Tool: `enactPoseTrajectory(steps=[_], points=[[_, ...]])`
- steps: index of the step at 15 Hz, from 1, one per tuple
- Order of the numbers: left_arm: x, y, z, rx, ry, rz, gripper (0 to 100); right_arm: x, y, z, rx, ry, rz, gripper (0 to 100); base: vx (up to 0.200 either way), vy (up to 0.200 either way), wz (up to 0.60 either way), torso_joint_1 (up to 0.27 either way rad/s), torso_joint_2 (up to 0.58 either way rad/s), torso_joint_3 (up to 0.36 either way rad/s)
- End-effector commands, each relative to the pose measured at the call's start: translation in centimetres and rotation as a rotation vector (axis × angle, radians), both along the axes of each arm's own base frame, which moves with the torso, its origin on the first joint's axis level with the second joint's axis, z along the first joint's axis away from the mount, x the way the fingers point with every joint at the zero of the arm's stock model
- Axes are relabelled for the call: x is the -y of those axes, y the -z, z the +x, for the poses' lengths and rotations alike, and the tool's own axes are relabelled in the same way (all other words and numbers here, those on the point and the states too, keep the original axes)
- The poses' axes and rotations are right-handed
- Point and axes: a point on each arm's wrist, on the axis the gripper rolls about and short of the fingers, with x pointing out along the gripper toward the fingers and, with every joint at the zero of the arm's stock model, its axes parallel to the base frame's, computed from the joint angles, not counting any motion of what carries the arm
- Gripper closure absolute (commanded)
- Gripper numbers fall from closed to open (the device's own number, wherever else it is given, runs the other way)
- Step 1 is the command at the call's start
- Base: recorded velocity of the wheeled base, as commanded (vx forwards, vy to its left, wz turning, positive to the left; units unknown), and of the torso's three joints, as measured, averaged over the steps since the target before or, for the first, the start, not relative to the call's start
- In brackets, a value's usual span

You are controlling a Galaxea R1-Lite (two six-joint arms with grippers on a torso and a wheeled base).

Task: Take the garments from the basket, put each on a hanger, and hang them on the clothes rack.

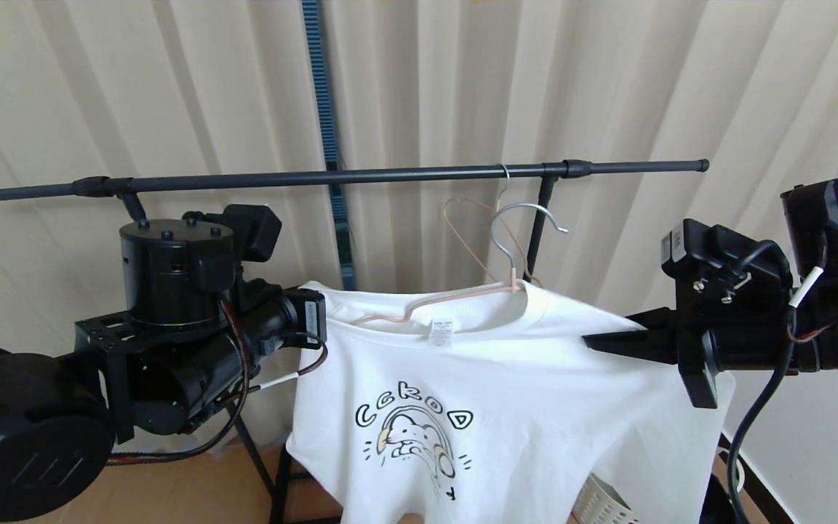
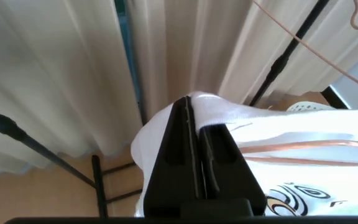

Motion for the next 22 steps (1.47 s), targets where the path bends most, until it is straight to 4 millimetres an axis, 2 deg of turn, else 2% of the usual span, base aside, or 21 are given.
enactPoseTrajectory(steps=[1,4,8,14,22], points=[[0.7,-1.9,-0.6,0.041,0.006,-0.002,100,-0.6,-0.1,0.3,-0.017,0.011,0.034,100,0.0,0.0,0.0,0.0,0.0,0.0],[1.4,-2.7,-1.2,0.042,0.037,0.06,100,-2.1,-0.5,0.4,-0.021,0.149,0.092,100,0.0,0.0,0.0,0.0,0.0,0.0],[1.6,-2.6,-1.1,0.052,0.019,0.116,100,-3.5,-0.2,0.5,0.029,0.19,0.096,100,0.0,0.0,0.0,0.0,0.0,0.0],[3.6,-3.3,-1.6,0.076,0.086,0.121,100,-6.4,2.4,1.6,0.053,0.221,0.101,100,0.0,0.0,0.0,0.0,0.0,0.0],[5.1,-3.5,-2.5,0.086,0.141,0.105,100,-7.7,3.6,2.6,0.082,0.264,0.085,100,0.0,0.0,0.0,0.0,0.0,0.0]])
